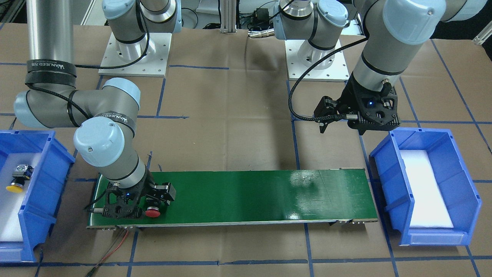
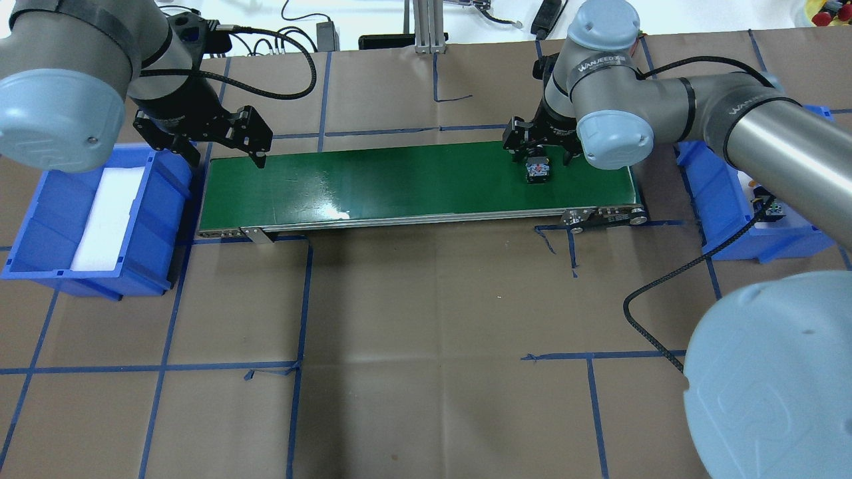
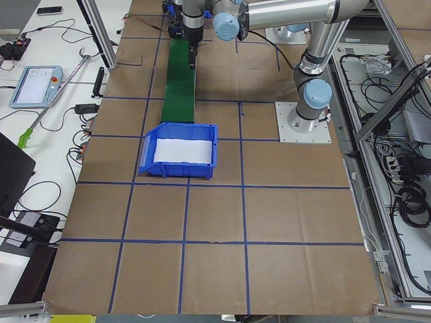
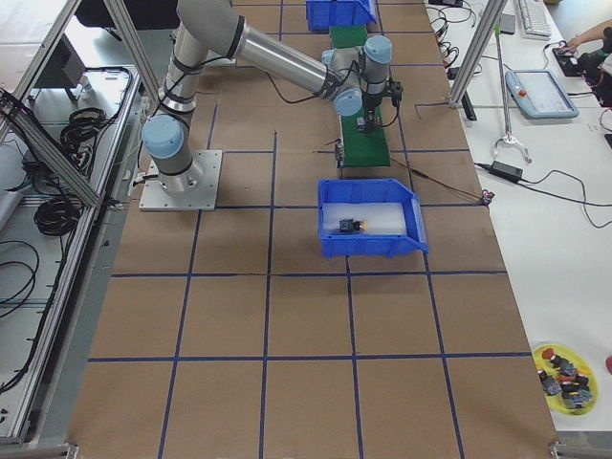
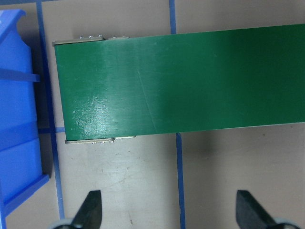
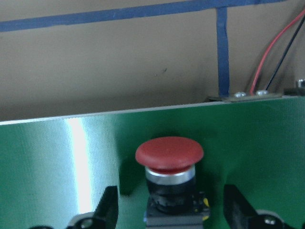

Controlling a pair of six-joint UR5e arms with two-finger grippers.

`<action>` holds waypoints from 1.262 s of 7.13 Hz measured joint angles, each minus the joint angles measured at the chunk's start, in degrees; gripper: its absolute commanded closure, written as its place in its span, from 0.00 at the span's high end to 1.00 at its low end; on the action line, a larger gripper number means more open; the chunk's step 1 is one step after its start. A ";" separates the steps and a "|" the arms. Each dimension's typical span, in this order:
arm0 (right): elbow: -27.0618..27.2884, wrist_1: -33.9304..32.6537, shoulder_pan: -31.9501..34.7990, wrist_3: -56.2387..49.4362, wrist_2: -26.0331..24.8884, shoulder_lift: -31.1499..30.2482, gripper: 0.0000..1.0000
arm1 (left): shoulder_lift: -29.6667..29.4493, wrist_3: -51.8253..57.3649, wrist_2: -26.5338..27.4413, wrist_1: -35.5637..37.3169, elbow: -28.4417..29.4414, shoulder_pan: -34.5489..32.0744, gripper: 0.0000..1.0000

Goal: Transport two buttons from left to right
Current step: 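Lower the right gripper onto the red button and grasp it, then carry the red button into the blue bin with the right gripper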

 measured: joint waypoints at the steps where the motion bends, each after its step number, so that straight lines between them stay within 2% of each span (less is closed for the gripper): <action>1: -0.15 0.83 -0.04 -0.34 -0.24 -0.22 0.04 | -0.03 -0.04 0.00 0.00 -0.02 -0.01 1.00; 3: -1.73 4.47 -0.25 -2.91 -1.61 -1.38 0.03 | 0.05 -0.10 0.00 0.00 -0.02 0.00 1.00; 5: -6.34 9.89 -2.50 -7.38 -6.08 -3.90 0.04 | -0.03 -0.11 0.00 0.00 0.02 0.04 1.00; 7: -13.10 18.37 -11.40 -14.91 -6.88 -6.53 0.04 | -0.01 0.36 0.07 0.00 -0.25 0.07 1.00; 9: -16.66 21.29 -21.16 -25.39 -6.58 -6.09 0.02 | -0.07 3.70 0.44 0.07 -1.65 1.23 1.00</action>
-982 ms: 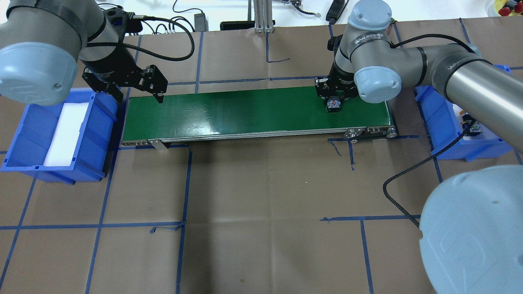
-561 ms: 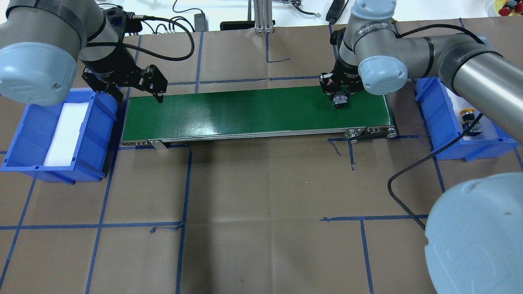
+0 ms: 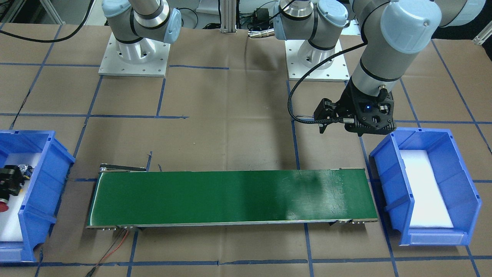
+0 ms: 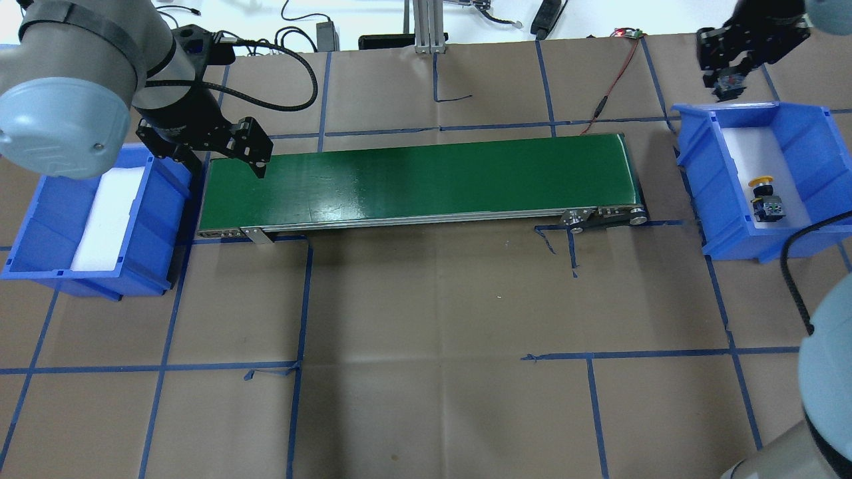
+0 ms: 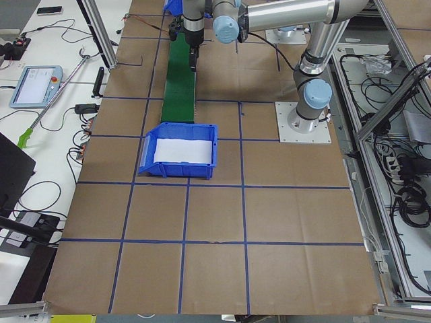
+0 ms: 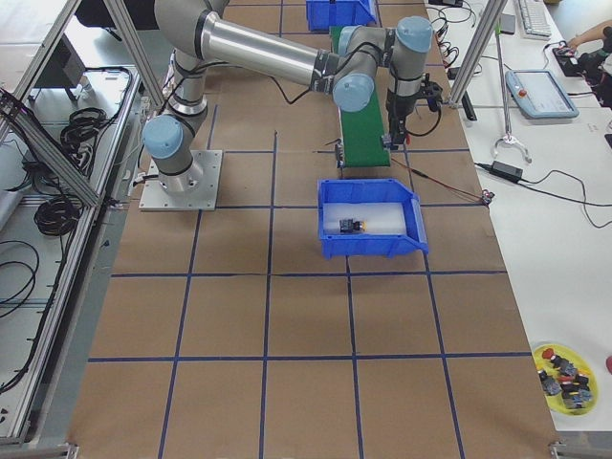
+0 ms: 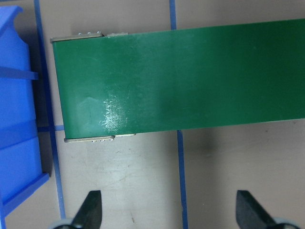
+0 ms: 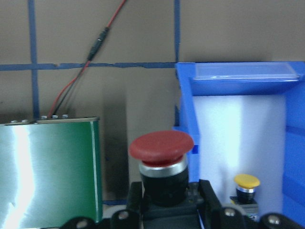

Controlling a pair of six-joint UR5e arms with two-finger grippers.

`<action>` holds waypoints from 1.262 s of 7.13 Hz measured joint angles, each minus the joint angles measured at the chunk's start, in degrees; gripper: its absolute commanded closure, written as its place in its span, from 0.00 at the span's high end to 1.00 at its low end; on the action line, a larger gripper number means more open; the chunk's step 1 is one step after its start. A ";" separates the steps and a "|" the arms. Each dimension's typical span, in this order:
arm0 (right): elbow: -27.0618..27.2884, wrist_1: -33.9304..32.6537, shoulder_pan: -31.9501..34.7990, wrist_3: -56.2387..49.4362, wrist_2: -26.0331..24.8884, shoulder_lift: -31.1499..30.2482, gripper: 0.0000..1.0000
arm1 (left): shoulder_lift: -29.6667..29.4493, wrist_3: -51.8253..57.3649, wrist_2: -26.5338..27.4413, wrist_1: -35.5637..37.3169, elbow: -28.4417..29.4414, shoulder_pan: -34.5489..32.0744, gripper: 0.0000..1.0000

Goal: Transport two buttons from left to right
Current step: 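Carry the red button into the blue bin with the right gripper, then open the right gripper to release the red button beside the yellow one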

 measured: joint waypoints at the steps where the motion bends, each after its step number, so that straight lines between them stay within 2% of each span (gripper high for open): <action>1: -0.15 -0.86 -2.81 -4.25 0.10 1.35 0.02 | 0.23 2.47 -0.06 0.32 -0.11 1.93 1.00; 3: 0.39 -3.91 -5.17 -9.29 0.20 4.79 0.02 | 0.54 3.74 -0.22 0.58 -0.02 4.18 1.00; 5: 4.47 -9.33 -5.67 -10.43 0.20 6.78 0.02 | 1.02 2.48 -0.31 0.53 0.02 4.39 1.00; 7: 8.67 -14.42 -7.13 -10.74 0.12 7.69 0.03 | 1.43 -1.95 -0.37 0.11 0.00 3.70 1.00; 9: 9.93 -15.42 -8.25 -10.79 0.05 9.03 0.04 | 1.85 -7.05 -0.37 -0.23 0.04 0.80 1.00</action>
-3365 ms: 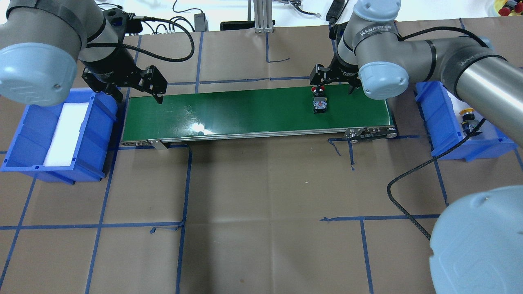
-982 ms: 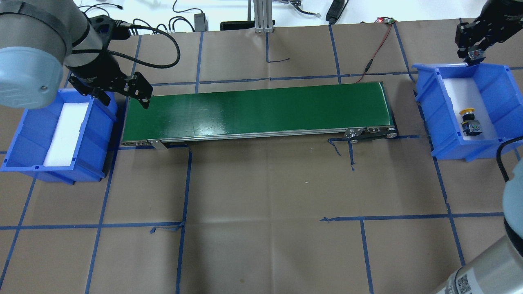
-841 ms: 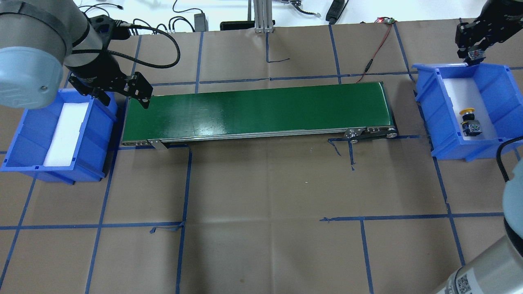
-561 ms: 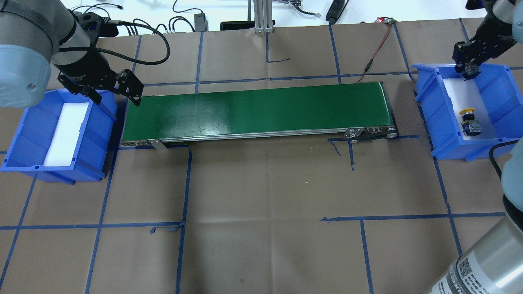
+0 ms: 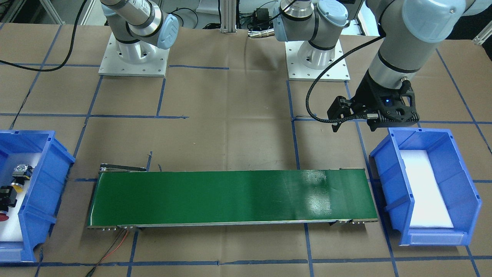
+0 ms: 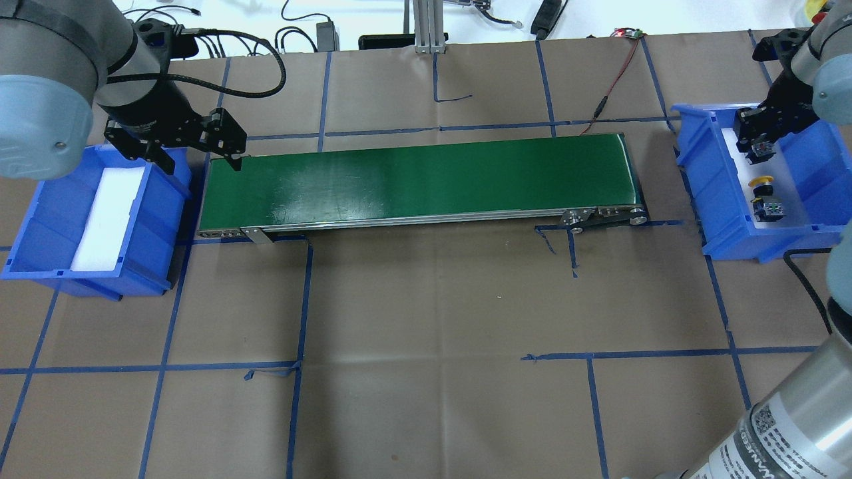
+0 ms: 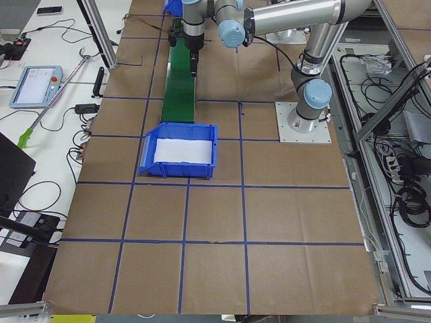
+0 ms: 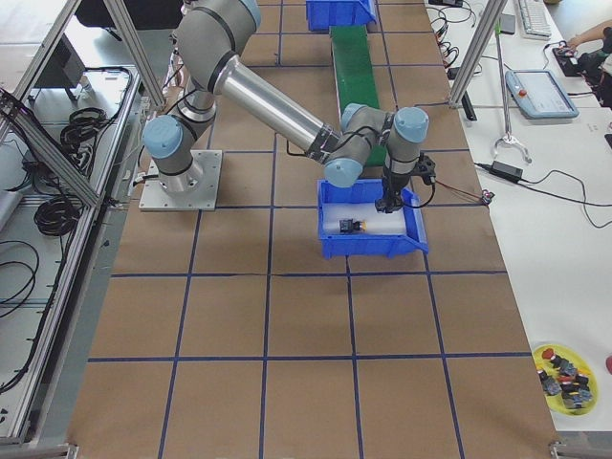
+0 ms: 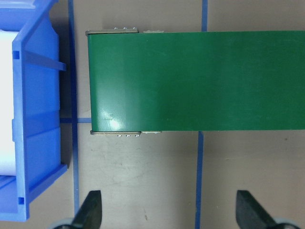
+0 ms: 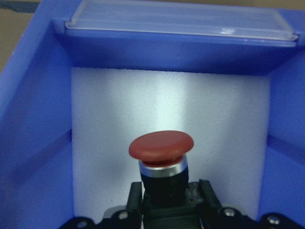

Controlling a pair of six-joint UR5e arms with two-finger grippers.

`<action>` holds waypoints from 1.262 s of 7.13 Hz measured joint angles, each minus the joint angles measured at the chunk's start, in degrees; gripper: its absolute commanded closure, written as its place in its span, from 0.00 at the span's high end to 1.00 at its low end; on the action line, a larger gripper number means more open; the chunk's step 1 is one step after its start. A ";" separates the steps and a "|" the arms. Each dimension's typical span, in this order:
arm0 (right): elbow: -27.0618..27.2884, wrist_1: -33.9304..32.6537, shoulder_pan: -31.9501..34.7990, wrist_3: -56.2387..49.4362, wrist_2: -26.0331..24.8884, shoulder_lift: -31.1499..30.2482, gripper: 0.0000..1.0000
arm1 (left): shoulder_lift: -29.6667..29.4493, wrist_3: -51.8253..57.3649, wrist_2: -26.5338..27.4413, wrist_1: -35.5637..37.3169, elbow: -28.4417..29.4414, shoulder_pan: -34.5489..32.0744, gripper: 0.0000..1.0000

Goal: Transport two buttons from left to right
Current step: 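Open the right gripper to release the red button beside the yellow one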

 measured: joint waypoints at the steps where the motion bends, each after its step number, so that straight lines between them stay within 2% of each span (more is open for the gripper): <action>1: 0.20 -0.13 -0.14 0.09 0.01 1.01 0.07 | 0.34 -1.93 0.01 -0.34 0.02 -1.97 1.00; 2: 0.21 -0.50 -0.15 0.14 0.04 1.96 0.33 | 0.72 -2.77 0.02 -0.88 0.00 -3.21 1.00; 3: 0.05 -1.08 -0.14 0.12 0.05 2.69 0.83 | 1.06 -3.01 -0.02 -1.27 0.01 -3.64 1.00; 4: -0.26 -1.37 -0.10 0.13 0.03 3.07 0.96 | 1.32 -2.88 -0.27 -1.43 0.04 -3.57 1.00; 7: -0.62 -1.13 0.17 0.38 0.13 2.71 0.96 | 1.60 -2.15 -0.81 -1.59 -0.07 -3.15 1.00; 9: -1.14 0.39 0.37 0.73 0.07 -0.26 1.00 | 1.63 -1.91 -0.85 -1.60 -0.02 -3.07 1.00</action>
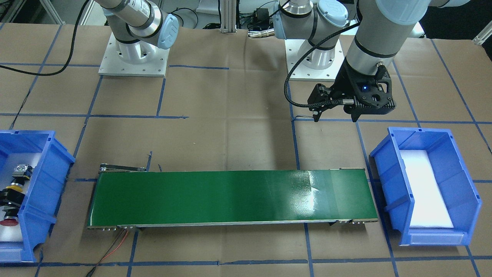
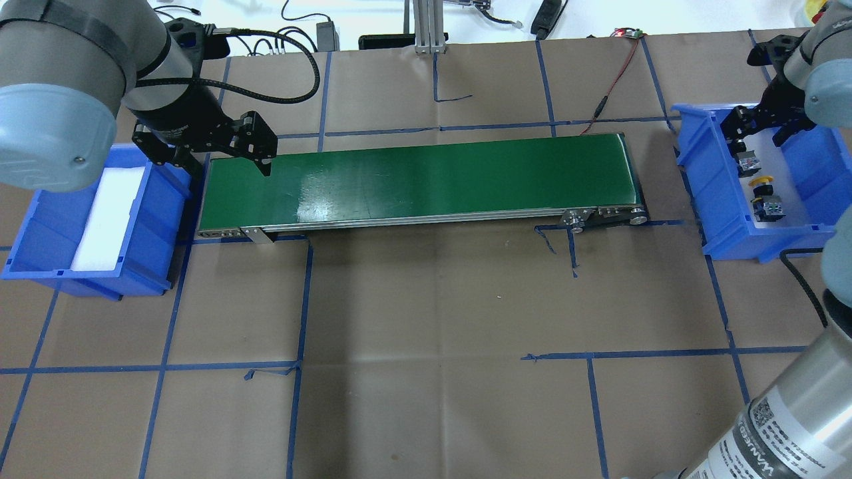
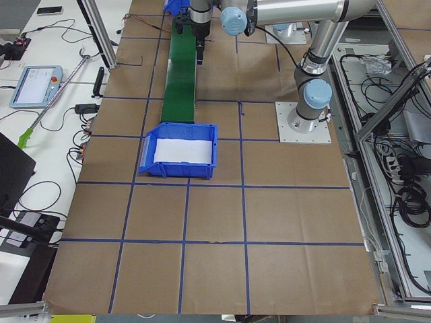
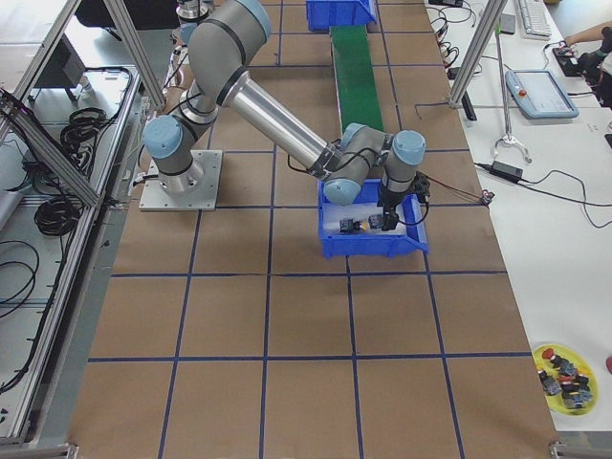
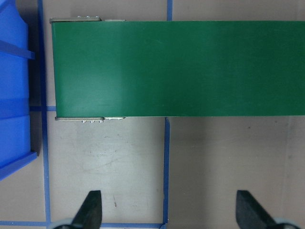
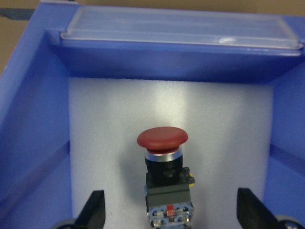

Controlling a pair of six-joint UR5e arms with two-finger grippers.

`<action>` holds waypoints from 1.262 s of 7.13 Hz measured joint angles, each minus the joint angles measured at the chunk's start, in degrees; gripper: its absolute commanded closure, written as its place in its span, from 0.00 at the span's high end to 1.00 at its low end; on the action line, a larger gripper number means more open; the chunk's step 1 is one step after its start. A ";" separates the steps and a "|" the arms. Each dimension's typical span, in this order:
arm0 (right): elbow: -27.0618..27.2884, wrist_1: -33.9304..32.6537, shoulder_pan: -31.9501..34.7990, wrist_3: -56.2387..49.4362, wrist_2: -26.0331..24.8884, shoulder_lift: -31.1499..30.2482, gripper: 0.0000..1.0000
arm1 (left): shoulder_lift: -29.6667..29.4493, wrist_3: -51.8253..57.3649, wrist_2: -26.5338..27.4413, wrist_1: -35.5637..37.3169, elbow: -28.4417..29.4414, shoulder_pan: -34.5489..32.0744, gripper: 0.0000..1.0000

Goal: Transport two buttons from left to right

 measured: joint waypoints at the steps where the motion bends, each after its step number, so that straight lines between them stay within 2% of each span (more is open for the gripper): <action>1: -0.17 2.76 0.02 0.06 -0.04 -3.21 1.00 | 0.00 0.03 -0.01 0.02 0.05 0.06 1.00; 3: -0.15 11.70 0.47 0.78 -0.17 -11.69 1.00 | 0.04 0.04 -0.01 0.07 0.09 0.10 1.00; 5: 0.33 21.25 4.89 7.58 -0.09 -19.87 1.00 | 0.05 0.23 0.09 0.08 0.08 0.11 1.00; 7: 1.17 27.45 14.07 20.07 0.10 -25.84 1.00 | 0.11 1.50 0.19 0.11 0.03 0.06 1.00; 9: 3.20 28.45 24.74 31.59 0.27 -29.82 1.00 | 0.11 2.00 0.01 0.16 0.00 0.15 1.00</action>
